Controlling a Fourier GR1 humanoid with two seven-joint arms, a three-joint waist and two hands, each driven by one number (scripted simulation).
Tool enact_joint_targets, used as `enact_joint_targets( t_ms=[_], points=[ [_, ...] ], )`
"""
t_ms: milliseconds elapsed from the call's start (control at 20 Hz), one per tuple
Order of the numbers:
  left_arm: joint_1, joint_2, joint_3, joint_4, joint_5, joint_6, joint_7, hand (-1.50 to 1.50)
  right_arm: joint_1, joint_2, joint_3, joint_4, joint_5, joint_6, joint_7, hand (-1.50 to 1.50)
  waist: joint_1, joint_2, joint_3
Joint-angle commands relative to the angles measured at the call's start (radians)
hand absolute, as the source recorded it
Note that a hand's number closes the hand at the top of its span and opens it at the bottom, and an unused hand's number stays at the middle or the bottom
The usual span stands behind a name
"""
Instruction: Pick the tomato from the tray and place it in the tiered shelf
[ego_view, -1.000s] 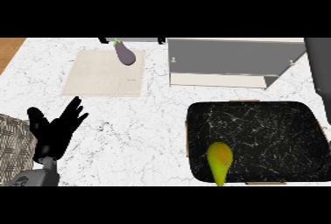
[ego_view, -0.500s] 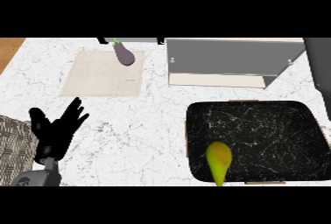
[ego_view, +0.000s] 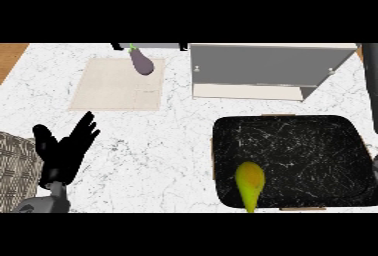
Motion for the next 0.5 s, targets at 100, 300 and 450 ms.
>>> enact_joint_targets(
  t_ms=[100, 300, 450],
  points=[
    [-0.004, -0.009, 0.001, 0.072, -0.012, 0.01, 0.026, 0.0, -0.039, 0.015, -0.11, -0.019, -0.113, -0.077, 0.021, -1.5, -0.008, 0.005, -0.007],
    [0.028, 0.002, 0.011, 0.045, 0.017, -0.029, 0.024, 0.0, -0.015, -0.021, -0.156, -0.008, -0.123, -0.189, -0.019, -1.5, 0.001, 0.006, -0.007],
    [0.051, -0.03, -0.004, 0.068, -0.027, 0.009, -0.035, 0.0, -0.02, -0.091, -0.143, -0.028, -0.083, -0.218, 0.022, -1.5, -0.009, 0.004, -0.007]
  ],
)
